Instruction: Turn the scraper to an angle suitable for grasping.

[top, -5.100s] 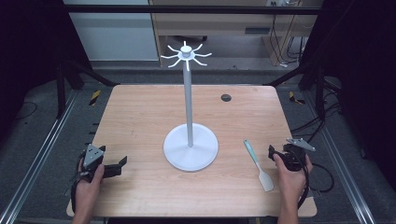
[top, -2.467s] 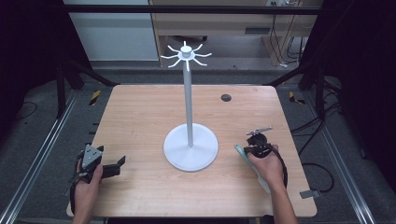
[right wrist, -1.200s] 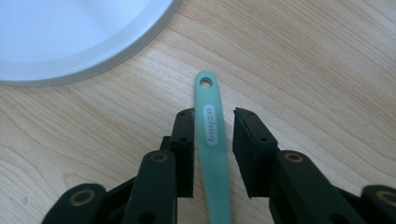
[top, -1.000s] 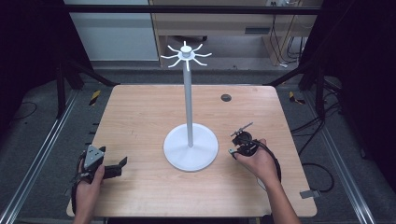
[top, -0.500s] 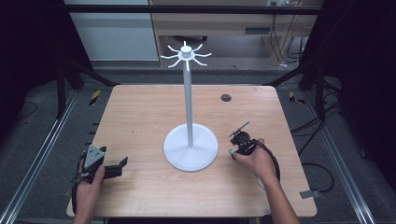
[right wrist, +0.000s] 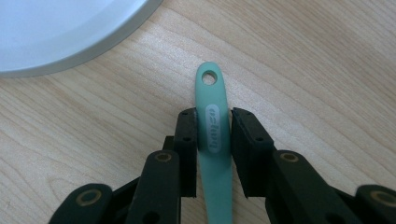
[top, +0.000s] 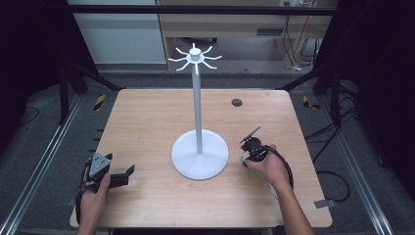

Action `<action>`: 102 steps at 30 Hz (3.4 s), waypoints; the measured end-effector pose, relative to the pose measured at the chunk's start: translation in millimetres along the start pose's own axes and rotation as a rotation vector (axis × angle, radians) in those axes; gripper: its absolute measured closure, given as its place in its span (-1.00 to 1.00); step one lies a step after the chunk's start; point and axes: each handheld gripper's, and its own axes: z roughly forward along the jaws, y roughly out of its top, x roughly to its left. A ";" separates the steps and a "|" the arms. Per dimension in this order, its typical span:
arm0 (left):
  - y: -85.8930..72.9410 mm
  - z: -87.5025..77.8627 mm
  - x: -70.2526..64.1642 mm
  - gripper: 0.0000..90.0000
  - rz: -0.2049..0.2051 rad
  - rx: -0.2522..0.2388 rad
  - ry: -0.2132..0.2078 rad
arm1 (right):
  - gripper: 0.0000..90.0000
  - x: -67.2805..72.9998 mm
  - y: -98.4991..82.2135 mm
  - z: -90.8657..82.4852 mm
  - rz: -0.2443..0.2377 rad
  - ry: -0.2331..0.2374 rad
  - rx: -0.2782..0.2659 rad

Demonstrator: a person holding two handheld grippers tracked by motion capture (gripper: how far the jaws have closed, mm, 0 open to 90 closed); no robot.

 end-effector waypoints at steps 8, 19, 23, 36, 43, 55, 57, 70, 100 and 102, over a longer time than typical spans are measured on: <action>0.0 -0.3 0.2 -0.93 -0.003 -0.003 0.000 | 0.63 1.0 1.2 0.4 -0.007 -0.011 0.007; -0.7 -1.4 3.2 -0.93 -0.013 -0.006 0.007 | 0.65 -0.7 -0.4 -6.8 -0.007 -0.010 -0.034; -0.7 -1.7 4.1 -0.93 -0.011 -0.005 0.010 | 0.65 -0.1 -4.2 -20.9 -0.003 -0.003 -0.096; -1.4 -2.5 2.7 -0.93 -0.003 0.000 0.012 | 0.65 -11.2 -22.6 -79.4 0.052 0.014 -0.352; -1.8 -1.8 2.2 -0.93 -0.001 0.006 0.015 | 0.65 -14.2 -27.4 -97.8 0.052 0.009 -0.457; -1.5 -2.7 2.6 -0.93 -0.002 0.002 0.017 | 0.65 -11.6 -27.1 -122.6 0.052 0.006 -0.565; -1.5 -2.8 2.6 -0.93 -0.003 0.003 0.016 | 0.65 -9.8 -25.9 -128.9 0.056 0.009 -0.583; -1.5 -3.2 2.3 -0.93 -0.007 -0.001 0.016 | 0.65 -2.0 -17.4 -158.6 0.035 -0.010 -0.686; -1.9 -4.4 4.8 -0.93 -0.038 -0.016 -0.001 | 0.65 21.0 11.5 -211.3 -0.033 -0.001 -0.896; -1.9 -5.0 4.6 -0.93 -0.039 -0.018 -0.002 | 0.65 21.7 12.7 -212.9 -0.036 -0.003 -0.897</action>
